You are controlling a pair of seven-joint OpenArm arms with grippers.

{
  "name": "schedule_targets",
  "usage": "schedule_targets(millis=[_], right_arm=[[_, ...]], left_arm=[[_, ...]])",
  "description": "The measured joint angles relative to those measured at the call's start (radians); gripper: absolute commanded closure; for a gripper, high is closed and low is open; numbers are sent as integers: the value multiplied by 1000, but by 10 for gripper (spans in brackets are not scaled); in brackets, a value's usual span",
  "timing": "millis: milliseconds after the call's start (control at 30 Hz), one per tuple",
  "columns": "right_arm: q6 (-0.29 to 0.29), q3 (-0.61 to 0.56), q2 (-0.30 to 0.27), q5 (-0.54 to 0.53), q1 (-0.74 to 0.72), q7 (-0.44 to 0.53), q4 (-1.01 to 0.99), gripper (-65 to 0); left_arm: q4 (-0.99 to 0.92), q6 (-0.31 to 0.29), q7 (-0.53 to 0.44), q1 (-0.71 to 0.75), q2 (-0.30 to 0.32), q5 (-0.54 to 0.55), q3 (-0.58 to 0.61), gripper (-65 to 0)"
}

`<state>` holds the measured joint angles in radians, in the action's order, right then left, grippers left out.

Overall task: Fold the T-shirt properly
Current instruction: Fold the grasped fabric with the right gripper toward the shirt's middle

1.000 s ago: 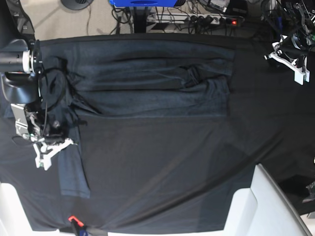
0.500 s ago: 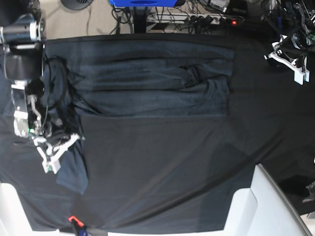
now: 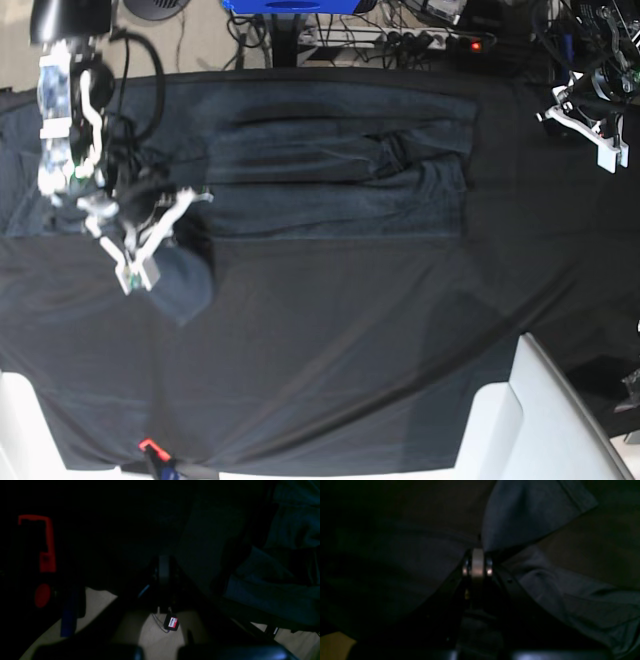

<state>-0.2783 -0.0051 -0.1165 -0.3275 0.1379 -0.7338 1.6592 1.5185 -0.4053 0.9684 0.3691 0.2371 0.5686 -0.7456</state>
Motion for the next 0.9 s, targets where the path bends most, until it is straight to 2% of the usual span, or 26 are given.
schedule_targets(millis=[200,667,800,900], right_arm=[[-2,-12,32,-4,85,0,76,-2],[2,-249,40,3,182,11,113,-2],[2,-305,40,2,208,66,112,-2],[18,-330,40,2,216,66,106,-2]], left_arm=[[3,0,0,5,2,0,-1,0],[59,0,0,56,12,0,-6,0],[83,0,0,63,13,0,-6,0],[84,0,0,64,13,0,-6,0]])
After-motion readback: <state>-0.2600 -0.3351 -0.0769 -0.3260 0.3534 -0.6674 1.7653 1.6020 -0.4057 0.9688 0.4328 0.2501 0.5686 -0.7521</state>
